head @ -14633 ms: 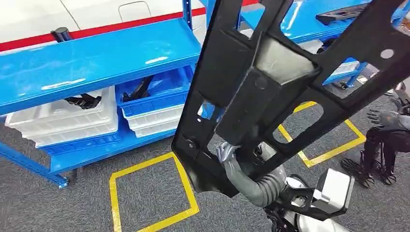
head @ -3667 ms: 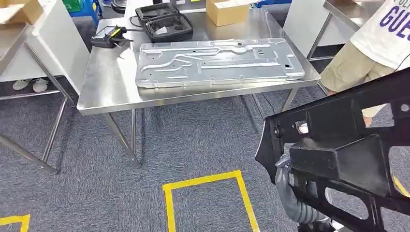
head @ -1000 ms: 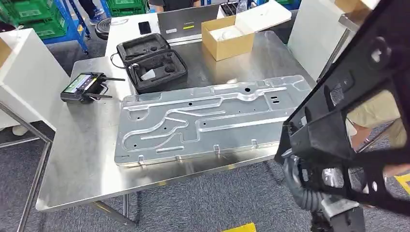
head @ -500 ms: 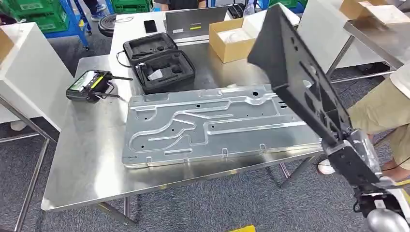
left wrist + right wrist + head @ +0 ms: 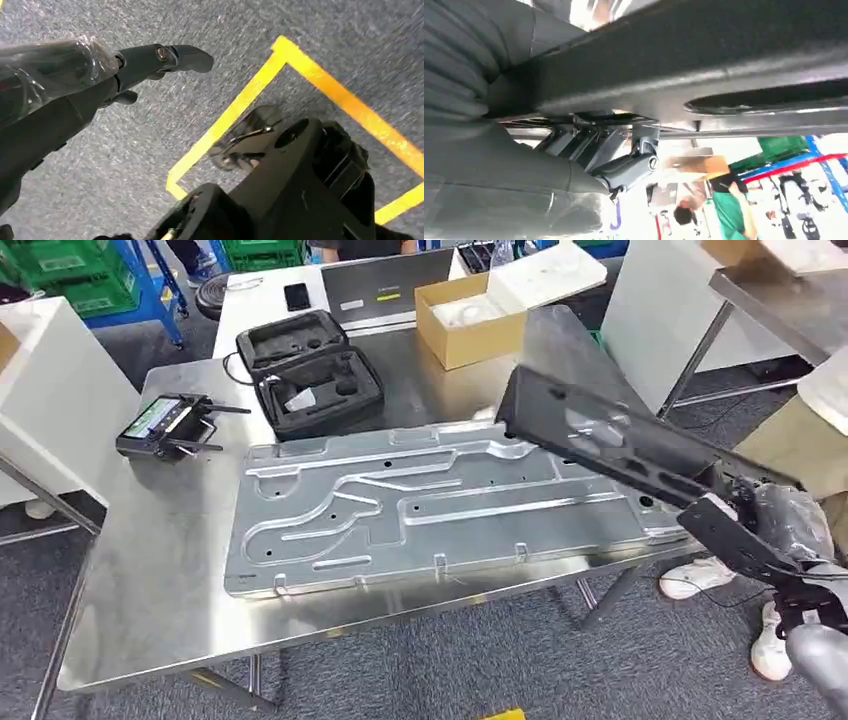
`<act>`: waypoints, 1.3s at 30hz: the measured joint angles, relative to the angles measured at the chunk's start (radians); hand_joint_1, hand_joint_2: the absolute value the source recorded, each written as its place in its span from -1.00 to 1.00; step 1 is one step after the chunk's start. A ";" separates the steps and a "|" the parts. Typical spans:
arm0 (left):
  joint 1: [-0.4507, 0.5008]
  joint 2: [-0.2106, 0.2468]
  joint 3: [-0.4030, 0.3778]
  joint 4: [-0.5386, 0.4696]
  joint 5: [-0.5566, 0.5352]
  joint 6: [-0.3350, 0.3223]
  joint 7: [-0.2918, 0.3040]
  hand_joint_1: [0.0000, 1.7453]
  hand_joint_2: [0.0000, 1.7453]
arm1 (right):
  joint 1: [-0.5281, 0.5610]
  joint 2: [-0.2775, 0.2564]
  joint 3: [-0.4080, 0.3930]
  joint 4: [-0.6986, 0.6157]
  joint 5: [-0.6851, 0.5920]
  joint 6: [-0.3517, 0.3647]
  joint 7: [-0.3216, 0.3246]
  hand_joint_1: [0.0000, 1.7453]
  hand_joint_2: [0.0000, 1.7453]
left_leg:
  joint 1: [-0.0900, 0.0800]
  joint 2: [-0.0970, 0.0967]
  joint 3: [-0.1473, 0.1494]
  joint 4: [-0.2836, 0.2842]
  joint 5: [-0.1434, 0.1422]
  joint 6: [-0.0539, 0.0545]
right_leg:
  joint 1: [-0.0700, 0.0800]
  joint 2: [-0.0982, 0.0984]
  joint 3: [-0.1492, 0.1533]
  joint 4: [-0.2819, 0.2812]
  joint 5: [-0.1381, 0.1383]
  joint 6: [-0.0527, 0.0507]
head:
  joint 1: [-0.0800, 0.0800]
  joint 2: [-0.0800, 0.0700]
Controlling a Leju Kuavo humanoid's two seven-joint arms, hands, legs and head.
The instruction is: Take the parts from the cabinet and place them on the table.
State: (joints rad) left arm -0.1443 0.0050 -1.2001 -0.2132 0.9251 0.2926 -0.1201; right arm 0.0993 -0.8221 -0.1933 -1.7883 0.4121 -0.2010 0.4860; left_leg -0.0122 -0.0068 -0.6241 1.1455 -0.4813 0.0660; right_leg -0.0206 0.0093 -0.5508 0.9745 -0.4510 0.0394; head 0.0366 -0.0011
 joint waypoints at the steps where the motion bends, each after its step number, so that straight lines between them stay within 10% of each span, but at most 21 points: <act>1: -0.001 0.000 -0.005 0.000 -0.008 -0.001 0.008 -1.00 1.00 | -0.033 -0.009 0.017 0.021 0.042 0.028 0.019 1.00 1.00 | -0.011 0.000 0.040 -0.096 0.048 0.021 | 0.000 0.003 0.001 0.000 -0.001 0.000 | 0.000 0.000; 2: -0.001 0.003 -0.007 0.000 -0.011 -0.001 0.012 -1.00 1.00 | -0.067 -0.010 0.026 0.032 0.072 0.044 0.033 1.00 1.00 | -0.021 0.002 0.058 -0.145 0.049 0.045 | -0.006 0.003 0.000 -0.004 0.000 0.000 | 0.001 0.000; 7: -0.010 0.000 -0.029 0.000 -0.033 -0.013 0.032 -1.00 1.00 | -0.202 -0.051 0.149 0.096 0.284 0.162 0.071 1.00 1.00 | -0.015 -0.001 0.080 -0.211 0.068 0.028 | -0.011 0.001 -0.014 -0.006 0.001 0.024 | 0.001 0.000; 12: -0.015 -0.005 -0.048 0.000 -0.045 -0.016 0.039 -1.00 1.00 | -0.326 -0.053 0.268 0.136 0.356 0.219 0.064 1.00 1.00 | -0.011 0.000 0.090 -0.218 0.067 0.033 | -0.010 -0.003 -0.170 0.286 -0.105 0.047 | 0.002 0.000; 14: -0.015 -0.006 -0.051 0.000 -0.047 -0.018 0.040 -1.00 1.00 | -0.345 -0.053 0.311 0.149 0.373 0.231 0.055 1.00 1.00 | -0.007 -0.004 0.094 -0.217 0.064 0.030 | -0.014 -0.004 -0.153 0.227 -0.045 0.054 | 0.003 0.000; 16: -0.020 -0.008 -0.053 0.000 -0.054 -0.021 0.048 -1.00 1.00 | -0.394 -0.049 0.356 0.159 0.387 0.243 0.045 1.00 1.00 | -0.002 -0.007 0.098 -0.209 0.055 0.018 | -0.023 -0.006 -0.065 0.038 0.053 0.061 | 0.003 0.000; 17: -0.023 -0.008 -0.056 0.000 -0.058 -0.021 0.050 -1.00 1.00 | -0.419 -0.041 0.376 0.168 0.394 0.245 0.043 1.00 1.00 | -0.006 -0.008 0.095 -0.205 0.049 0.010 | -0.023 -0.005 -0.039 -0.009 0.044 0.062 | 0.003 0.000; 23: -0.034 -0.011 -0.072 0.000 -0.071 -0.027 0.056 -1.00 1.00 | -0.539 -0.006 0.518 0.204 0.419 0.255 0.022 1.00 1.00 | -0.002 -0.006 0.076 -0.162 0.017 -0.018 | -0.016 -0.001 -0.043 -0.015 0.046 0.007 | 0.000 0.000; 27: -0.048 -0.013 -0.074 0.000 -0.072 -0.043 0.040 -1.00 1.00 | -0.607 0.025 0.604 0.222 0.435 0.264 0.016 1.00 1.00 | 0.003 -0.007 -0.078 0.139 -0.100 -0.035 | -0.013 -0.005 -0.043 -0.014 0.045 -0.002 | 0.000 0.000; 29: -0.049 -0.013 -0.075 0.000 -0.072 -0.051 0.035 -1.00 1.00 | -0.624 0.037 0.639 0.229 0.436 0.264 0.014 1.00 1.00 | 0.002 -0.007 -0.059 0.095 -0.055 -0.029 | -0.010 -0.005 -0.040 -0.014 0.044 -0.003 | 0.000 0.000; 32: -0.044 -0.013 -0.077 0.000 -0.078 -0.054 0.027 -1.00 1.00 | -0.661 0.050 0.679 0.236 0.437 0.264 0.015 1.00 1.00 | -0.006 -0.006 0.059 -0.179 0.068 0.003 | -0.007 -0.004 -0.038 -0.016 0.044 -0.002 | 0.000 0.000; 37: -0.039 -0.013 -0.081 0.000 -0.081 -0.055 0.018 -1.00 1.00 | -0.694 0.060 0.732 0.251 0.441 0.270 0.017 1.00 1.00 | -0.006 -0.005 0.067 -0.207 0.073 0.010 | 0.000 -0.005 -0.040 -0.020 0.044 0.022 | 0.001 0.000; 39: -0.039 -0.014 -0.082 0.000 -0.081 -0.056 0.017 -1.00 1.00 | -0.705 0.063 0.750 0.254 0.444 0.271 0.017 1.00 1.00 | 0.000 -0.004 0.074 -0.215 0.078 0.018 | -0.003 -0.006 -0.070 0.053 -0.004 0.027 | 0.002 0.000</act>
State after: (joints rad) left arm -0.1830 -0.0088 -1.2825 -0.2132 0.8442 0.2369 -0.1030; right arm -0.6060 -0.7587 0.5562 -1.5339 0.8560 0.0702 0.5032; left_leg -0.0122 -0.0111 -0.5504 0.9305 -0.4036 0.0840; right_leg -0.0237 0.0036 -0.6212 1.0275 -0.4551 0.0665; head 0.0385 -0.0011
